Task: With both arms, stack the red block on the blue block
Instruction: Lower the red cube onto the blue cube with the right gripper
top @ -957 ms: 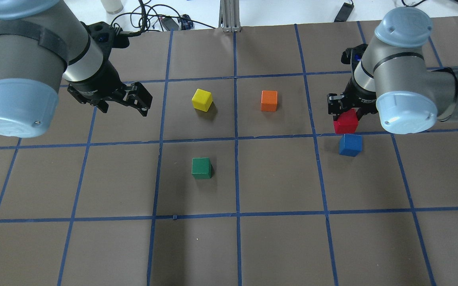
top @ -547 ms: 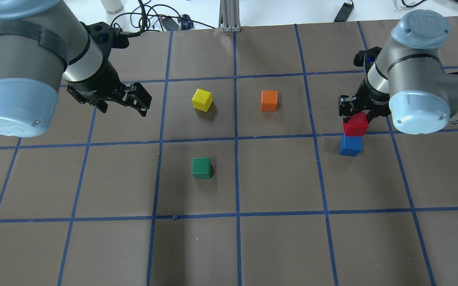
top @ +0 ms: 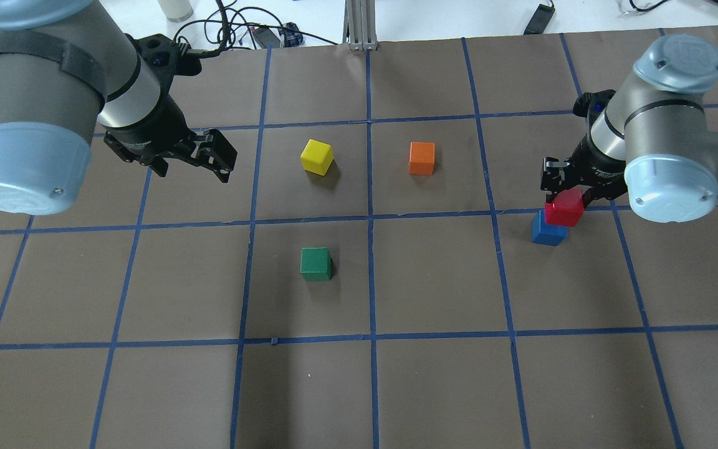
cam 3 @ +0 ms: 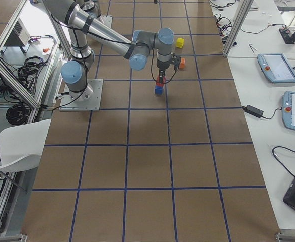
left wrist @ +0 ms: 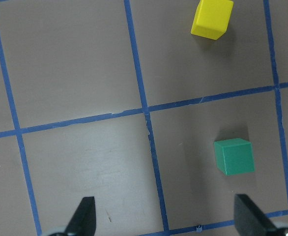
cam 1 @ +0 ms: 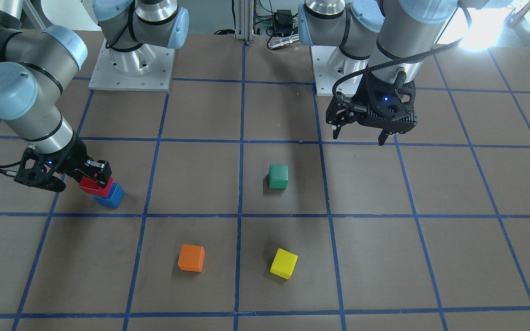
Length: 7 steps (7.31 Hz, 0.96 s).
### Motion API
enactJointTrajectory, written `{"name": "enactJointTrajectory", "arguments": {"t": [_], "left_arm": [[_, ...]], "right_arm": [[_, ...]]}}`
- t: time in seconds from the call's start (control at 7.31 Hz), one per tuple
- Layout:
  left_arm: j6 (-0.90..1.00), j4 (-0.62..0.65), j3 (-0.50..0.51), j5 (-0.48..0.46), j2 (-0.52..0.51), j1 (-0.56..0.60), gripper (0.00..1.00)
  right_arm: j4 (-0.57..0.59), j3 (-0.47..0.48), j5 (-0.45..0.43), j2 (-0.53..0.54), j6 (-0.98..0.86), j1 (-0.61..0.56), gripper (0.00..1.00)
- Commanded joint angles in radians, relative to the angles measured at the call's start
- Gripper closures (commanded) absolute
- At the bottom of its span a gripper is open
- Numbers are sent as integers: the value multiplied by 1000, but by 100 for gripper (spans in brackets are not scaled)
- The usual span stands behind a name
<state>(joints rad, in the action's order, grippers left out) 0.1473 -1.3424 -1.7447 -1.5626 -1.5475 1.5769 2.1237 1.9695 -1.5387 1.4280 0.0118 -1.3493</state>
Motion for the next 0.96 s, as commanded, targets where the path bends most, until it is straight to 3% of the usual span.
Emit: {"name": "enactJointTrajectory", "arguments": {"t": [0.0,0.14,0.82], "left_arm": [[-5,14,4,3,-8,0,0],[-5,14,16,1,-9,0,0],[-5,14,20,1,-17,2,0]], "right_arm": [[14,35,9,0,31,16,85],[92,57,9,2,37,16,85],[134,80,6,3,25,15,82]]}}
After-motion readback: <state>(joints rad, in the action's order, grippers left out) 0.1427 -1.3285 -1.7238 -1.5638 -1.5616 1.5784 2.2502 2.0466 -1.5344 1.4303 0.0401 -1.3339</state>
